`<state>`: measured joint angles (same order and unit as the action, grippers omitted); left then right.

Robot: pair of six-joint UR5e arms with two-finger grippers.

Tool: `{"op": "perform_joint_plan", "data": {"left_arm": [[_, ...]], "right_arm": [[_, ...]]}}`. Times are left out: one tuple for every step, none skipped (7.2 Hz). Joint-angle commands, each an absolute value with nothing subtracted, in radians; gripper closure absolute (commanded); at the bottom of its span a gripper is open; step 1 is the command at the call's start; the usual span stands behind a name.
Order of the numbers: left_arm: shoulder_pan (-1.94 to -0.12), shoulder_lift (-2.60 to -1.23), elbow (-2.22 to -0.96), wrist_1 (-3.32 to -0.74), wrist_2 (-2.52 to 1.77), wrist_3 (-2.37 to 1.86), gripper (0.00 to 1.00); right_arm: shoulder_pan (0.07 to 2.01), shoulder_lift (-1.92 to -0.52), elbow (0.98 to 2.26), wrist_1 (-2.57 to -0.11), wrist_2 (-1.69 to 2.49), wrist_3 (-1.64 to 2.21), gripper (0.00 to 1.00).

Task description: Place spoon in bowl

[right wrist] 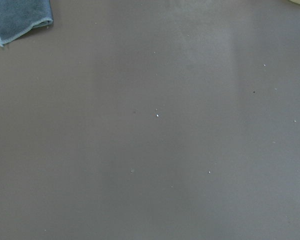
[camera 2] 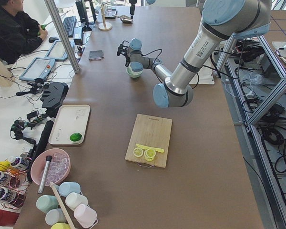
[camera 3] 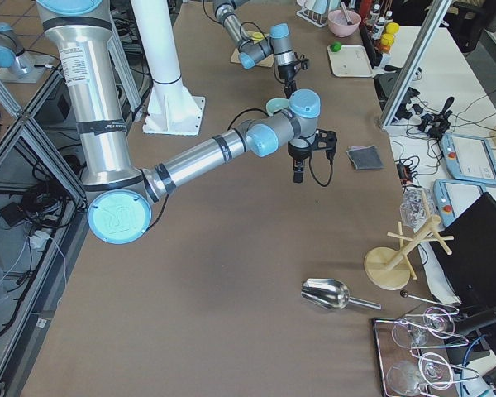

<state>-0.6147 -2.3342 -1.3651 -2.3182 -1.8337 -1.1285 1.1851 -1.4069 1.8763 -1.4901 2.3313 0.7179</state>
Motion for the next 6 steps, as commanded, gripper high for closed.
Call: {"op": "perform_joint_plan", "data": {"left_arm": [[-0.684,-2.283,-1.527,-2.146,-1.838,-1.097,0.02],[-0.725,-2.251,-1.56,-2.079,-1.838,-0.931,0.02],[-0.762,-2.171,-1.628,-2.054,-1.841,-0.828,0.02],[-0.872,-2.083,-1.678,-2.027,-1.956,-0.707,0.02],[-1.02,-1.987,-1.702,-2.026,-2.111,-0.546,0.02],[-1.173,-1.877,-1.713,-2.025,-2.217,-0.409,0.02]], "right_arm": [[1.203,-1.466,1.911,-1.491,2.338,0.707,0.0],[1.225,-1.518,1.942,-1.491,2.341,0.706,0.0],[1.245,-1.551,1.953,-1.491,2.348,0.701,0.0],[1.262,-1.583,1.95,-1.493,2.352,0.649,0.0],[1.279,-1.61,1.941,-1.493,2.352,0.568,0.0],[1.311,-1.64,1.931,-1.494,2.352,0.487,0.0]]}}
